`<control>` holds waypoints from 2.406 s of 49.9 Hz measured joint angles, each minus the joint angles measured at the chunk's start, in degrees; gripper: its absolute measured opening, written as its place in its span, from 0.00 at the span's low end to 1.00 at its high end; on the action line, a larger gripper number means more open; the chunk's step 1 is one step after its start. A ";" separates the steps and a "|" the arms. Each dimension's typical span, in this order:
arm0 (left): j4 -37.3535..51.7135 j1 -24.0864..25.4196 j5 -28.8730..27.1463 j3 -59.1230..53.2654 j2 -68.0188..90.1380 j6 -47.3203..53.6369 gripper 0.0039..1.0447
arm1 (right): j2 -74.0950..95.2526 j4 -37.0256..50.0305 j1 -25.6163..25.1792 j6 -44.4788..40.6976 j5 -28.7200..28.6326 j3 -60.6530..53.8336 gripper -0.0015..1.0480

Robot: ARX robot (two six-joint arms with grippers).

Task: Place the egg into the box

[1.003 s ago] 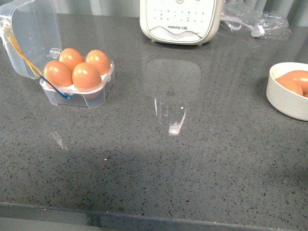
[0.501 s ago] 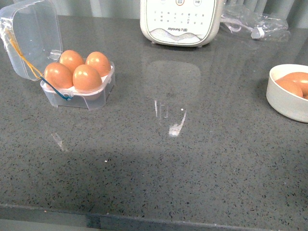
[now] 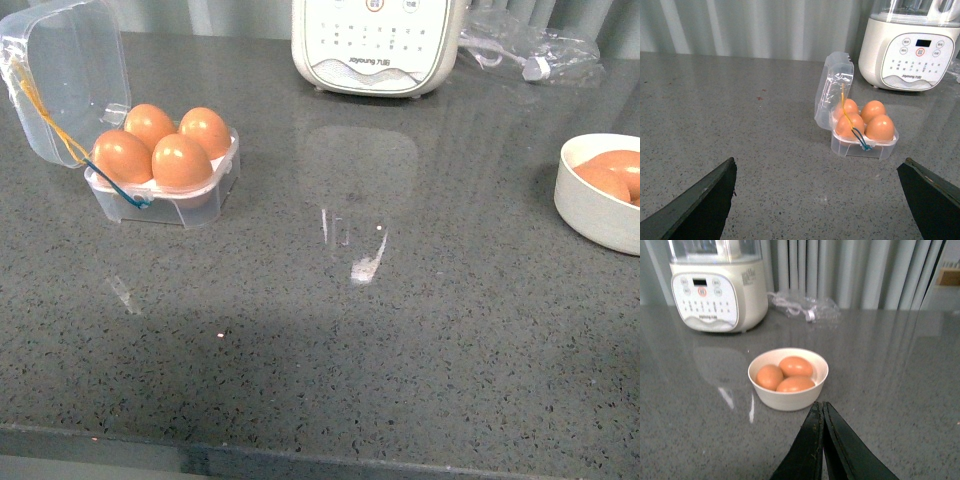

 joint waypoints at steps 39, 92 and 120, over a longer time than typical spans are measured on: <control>-0.02 0.00 0.00 0.00 -0.04 0.00 0.94 | -1.38 -0.33 0.00 0.00 0.00 0.00 0.85; 13.62 7.54 -2.40 36.39 71.78 9.25 0.94 | -1.38 -0.35 0.00 0.07 0.00 0.00 0.93; 18.91 3.10 -6.29 45.94 85.70 12.83 0.94 | -1.38 -0.35 0.00 0.07 0.00 0.00 0.93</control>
